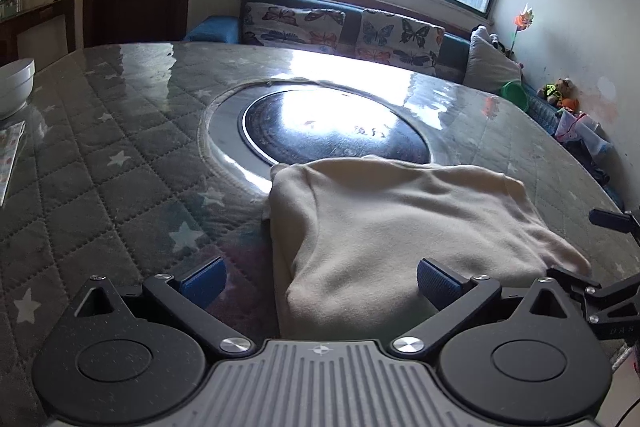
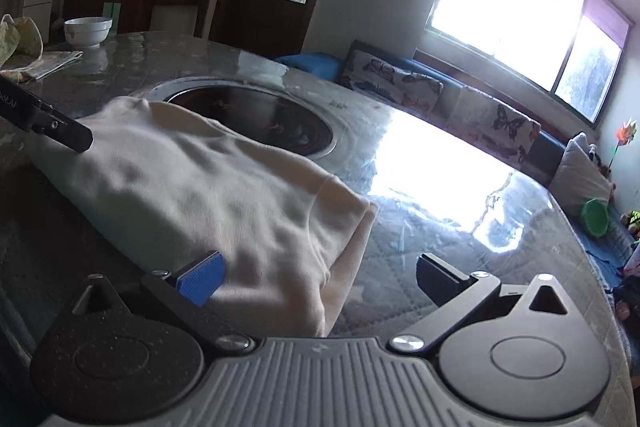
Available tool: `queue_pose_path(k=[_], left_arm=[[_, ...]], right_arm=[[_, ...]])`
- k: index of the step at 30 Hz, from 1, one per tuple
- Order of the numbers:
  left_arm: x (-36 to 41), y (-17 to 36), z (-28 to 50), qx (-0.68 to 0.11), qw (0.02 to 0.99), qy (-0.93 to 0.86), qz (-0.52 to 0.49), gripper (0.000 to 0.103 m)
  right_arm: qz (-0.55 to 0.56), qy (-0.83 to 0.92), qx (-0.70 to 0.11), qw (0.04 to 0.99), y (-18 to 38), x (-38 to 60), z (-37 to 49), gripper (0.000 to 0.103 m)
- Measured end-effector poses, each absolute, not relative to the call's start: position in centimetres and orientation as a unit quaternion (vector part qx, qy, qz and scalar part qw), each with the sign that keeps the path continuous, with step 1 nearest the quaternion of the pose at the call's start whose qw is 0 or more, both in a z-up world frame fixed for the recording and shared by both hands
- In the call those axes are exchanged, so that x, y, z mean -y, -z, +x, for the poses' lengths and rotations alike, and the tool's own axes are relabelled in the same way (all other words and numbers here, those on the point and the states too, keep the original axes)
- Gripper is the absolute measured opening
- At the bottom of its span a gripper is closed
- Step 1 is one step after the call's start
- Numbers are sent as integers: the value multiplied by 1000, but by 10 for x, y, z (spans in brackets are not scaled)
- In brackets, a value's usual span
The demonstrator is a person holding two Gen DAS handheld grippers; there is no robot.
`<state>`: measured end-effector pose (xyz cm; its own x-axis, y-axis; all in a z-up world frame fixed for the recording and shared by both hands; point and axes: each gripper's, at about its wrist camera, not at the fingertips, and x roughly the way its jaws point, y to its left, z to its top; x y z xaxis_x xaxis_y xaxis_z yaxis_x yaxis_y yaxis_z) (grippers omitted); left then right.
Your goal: Fold clothes
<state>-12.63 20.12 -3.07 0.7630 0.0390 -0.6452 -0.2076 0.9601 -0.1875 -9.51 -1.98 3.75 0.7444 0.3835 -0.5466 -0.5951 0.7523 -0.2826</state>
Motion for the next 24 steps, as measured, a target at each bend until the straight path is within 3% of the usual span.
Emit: queue_pose_path(k=[21,24], left_arm=[[-229,35,-147,-332,924,-120,-148,100],[-238,28,-153,-324,925,-120,-161,100]], right_arm=[[-259,-478,-204,814,-76,-67,-121,103],[-267,-500,-204,798,-76,-81,-126,97]])
